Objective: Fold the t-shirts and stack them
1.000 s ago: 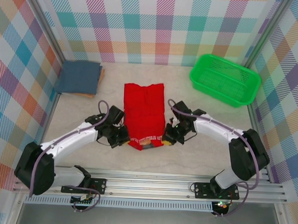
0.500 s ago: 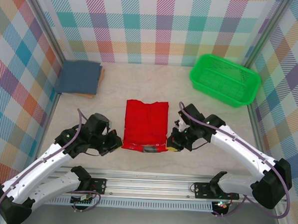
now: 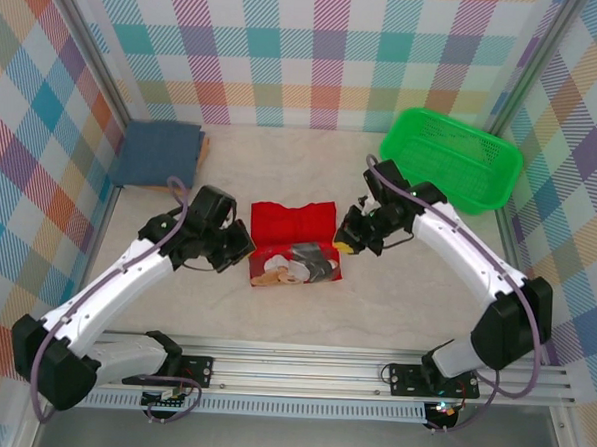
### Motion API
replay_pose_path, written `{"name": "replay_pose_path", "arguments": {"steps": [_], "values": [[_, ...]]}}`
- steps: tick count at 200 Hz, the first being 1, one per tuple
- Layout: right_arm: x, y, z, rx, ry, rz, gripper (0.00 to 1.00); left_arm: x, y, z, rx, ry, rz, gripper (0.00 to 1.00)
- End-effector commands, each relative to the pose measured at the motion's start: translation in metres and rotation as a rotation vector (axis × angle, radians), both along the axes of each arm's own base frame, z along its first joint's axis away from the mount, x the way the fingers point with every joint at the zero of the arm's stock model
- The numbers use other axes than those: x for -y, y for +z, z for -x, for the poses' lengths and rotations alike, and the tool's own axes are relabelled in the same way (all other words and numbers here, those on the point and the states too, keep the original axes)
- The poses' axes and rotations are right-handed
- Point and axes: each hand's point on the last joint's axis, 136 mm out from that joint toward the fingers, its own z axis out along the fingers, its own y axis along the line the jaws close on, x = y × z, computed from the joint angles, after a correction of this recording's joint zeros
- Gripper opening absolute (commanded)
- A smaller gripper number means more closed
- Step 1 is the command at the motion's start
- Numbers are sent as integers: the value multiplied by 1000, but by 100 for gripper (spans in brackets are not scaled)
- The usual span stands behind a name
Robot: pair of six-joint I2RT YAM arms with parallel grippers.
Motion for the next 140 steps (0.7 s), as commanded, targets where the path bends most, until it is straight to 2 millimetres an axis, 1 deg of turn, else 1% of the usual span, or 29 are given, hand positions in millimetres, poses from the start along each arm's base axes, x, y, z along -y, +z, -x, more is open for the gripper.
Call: {"name": "replay_pose_path", "arguments": {"steps": [1,38,65,92,123,125,131,135,140], "values": [[-6,11,-21,11,5,-30,0,-1,26,-34,97,10,19,0],[-16,7,-57,2,-9,-47,0,3,20,-65,81,6,22,0],[-18,2,-90,5,-45,-58,0,-3,9,-91,69,32,14,0],[-18,-15,-125,-14,-79,-65,0,-1,-6,-131,63,45,47,0],[-14,-50,-163,-52,-126,-63,0,3,-36,-180,16,17,44,0],[-14,-51,-166,-50,-128,-69,0,3,-40,-182,8,17,41,0],[-18,-57,-178,-36,-129,-95,0,1,-41,-190,5,17,31,1],[-18,-61,-183,-33,-130,-101,0,-1,-46,-194,-3,17,17,1],[-18,-65,-189,-31,-129,-101,0,-3,-48,-201,-1,23,4,1]]}}
